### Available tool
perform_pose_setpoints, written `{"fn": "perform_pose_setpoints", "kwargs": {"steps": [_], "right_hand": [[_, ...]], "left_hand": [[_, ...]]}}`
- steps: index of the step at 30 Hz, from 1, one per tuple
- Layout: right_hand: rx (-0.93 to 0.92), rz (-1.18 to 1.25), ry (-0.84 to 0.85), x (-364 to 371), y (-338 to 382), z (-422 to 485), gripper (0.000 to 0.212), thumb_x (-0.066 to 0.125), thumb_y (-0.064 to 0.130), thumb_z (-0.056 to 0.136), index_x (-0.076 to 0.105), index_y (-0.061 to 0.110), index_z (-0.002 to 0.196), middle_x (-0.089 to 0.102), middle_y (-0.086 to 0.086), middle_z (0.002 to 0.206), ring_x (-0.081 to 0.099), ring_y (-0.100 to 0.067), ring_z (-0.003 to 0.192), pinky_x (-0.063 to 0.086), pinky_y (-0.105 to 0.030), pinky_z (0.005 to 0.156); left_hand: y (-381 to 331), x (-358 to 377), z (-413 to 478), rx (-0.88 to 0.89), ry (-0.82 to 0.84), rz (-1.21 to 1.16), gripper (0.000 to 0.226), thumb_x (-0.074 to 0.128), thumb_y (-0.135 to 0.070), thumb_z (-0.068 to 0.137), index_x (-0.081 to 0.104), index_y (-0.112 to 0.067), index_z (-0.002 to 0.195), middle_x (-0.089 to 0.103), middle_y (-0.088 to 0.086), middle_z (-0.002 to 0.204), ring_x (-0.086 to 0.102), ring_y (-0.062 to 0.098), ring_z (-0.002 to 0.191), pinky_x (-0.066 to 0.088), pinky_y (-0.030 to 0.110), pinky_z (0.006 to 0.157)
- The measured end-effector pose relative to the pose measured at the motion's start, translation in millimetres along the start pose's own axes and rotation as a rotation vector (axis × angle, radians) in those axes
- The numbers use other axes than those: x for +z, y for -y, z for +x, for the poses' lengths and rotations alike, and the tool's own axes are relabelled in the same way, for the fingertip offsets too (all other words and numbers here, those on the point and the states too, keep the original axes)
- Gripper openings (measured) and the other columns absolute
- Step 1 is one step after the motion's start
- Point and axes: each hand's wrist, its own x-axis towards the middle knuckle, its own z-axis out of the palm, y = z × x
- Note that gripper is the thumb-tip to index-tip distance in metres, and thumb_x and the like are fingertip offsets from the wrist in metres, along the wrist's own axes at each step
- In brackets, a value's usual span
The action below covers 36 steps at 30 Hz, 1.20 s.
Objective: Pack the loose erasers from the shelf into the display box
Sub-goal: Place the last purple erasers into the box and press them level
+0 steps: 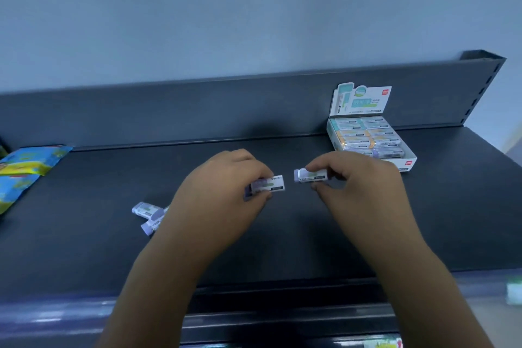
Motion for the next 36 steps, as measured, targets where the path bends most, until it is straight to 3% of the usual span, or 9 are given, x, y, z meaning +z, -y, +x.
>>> {"fn": "perform_pose_setpoints", "kwargs": {"steps": [5,8,12,15,23,25,28,32,36], "right_hand": [[-0.009,0.030,-0.063,-12,-12,5,0.028,0.084,0.004,0.072,0.079,0.025,0.089,0.067,0.018,0.078,0.057,-0.004,0.086,0.039,-0.003,0.077],[0.017,0.088,-0.089,-28,-26,10,0.030,0.085,0.002,0.071,0.079,0.026,0.088,0.072,0.012,0.081,0.061,-0.006,0.086,0.042,-0.007,0.075],[0.050,0.127,-0.122,-54,-53,14,0.033,0.085,0.002,0.070,0.079,0.030,0.087,0.069,0.026,0.084,0.064,0.004,0.089,0.040,0.001,0.075],[0.052,0.115,-0.134,-75,-81,20,0.031,0.086,0.005,0.071,0.078,0.029,0.089,0.069,0.022,0.085,0.064,0.003,0.086,0.043,-0.003,0.074],[0.005,0.100,-0.026,-120,-132,53,0.028,0.084,0.010,0.074,0.078,0.032,0.090,0.071,0.014,0.081,0.063,-0.004,0.082,0.044,-0.010,0.076],[-0.012,0.090,0.033,-129,-135,67,0.025,0.083,0.013,0.075,0.078,0.033,0.088,0.072,0.013,0.081,0.063,-0.003,0.081,0.044,-0.008,0.074],[-0.021,0.162,0.117,-138,-135,85,0.022,0.083,0.014,0.076,0.077,0.033,0.085,0.071,0.008,0.076,0.065,-0.007,0.074,0.048,-0.018,0.070],[0.132,0.252,0.209,-132,-143,98,0.019,0.087,0.018,0.072,0.078,0.031,0.083,0.073,0.009,0.077,0.067,-0.005,0.072,0.051,-0.017,0.065],[0.372,0.382,0.301,-119,-159,98,0.021,0.092,0.018,0.067,0.080,0.028,0.081,0.075,0.004,0.078,0.069,-0.017,0.072,0.050,-0.025,0.067]], "left_hand": [[-10,12,12,0.050,-0.012,-0.045,0.016,0.060,-0.035,0.082,0.071,-0.032,0.094,0.063,-0.013,0.092,0.060,0.014,0.089,0.052,0.039,0.075],[-21,19,25,0.059,-0.019,-0.076,0.016,0.061,-0.034,0.082,0.072,-0.032,0.094,0.063,-0.013,0.091,0.061,0.014,0.090,0.052,0.039,0.077],[-47,33,45,0.057,-0.020,-0.080,0.017,0.064,-0.034,0.081,0.072,-0.032,0.095,0.064,-0.014,0.093,0.062,0.011,0.091,0.053,0.038,0.079],[-75,47,63,0.045,-0.034,-0.072,0.018,0.063,-0.035,0.081,0.073,-0.031,0.096,0.065,-0.014,0.093,0.061,0.012,0.091,0.052,0.038,0.080],[-127,83,88,-0.116,-0.167,-0.049,0.014,0.070,-0.028,0.082,0.075,-0.028,0.095,0.065,-0.010,0.089,0.063,0.013,0.085,0.054,0.038,0.076],[-133,85,92,-0.135,-0.145,-0.024,0.017,0.073,-0.027,0.083,0.077,-0.027,0.099,0.067,-0.010,0.092,0.064,0.014,0.088,0.054,0.038,0.079],[-137,84,102,-0.148,-0.102,0.051,0.016,0.074,-0.026,0.086,0.076,-0.026,0.102,0.067,-0.009,0.097,0.063,0.015,0.092,0.053,0.038,0.082],[-131,89,120,-0.129,0.004,0.099,0.019,0.071,-0.029,0.089,0.076,-0.028,0.107,0.065,-0.009,0.104,0.062,0.014,0.096,0.052,0.034,0.083],[-123,99,133,-0.085,0.108,0.172,0.018,0.070,-0.031,0.088,0.075,-0.025,0.104,0.065,-0.006,0.105,0.062,0.016,0.099,0.051,0.033,0.082]]}}
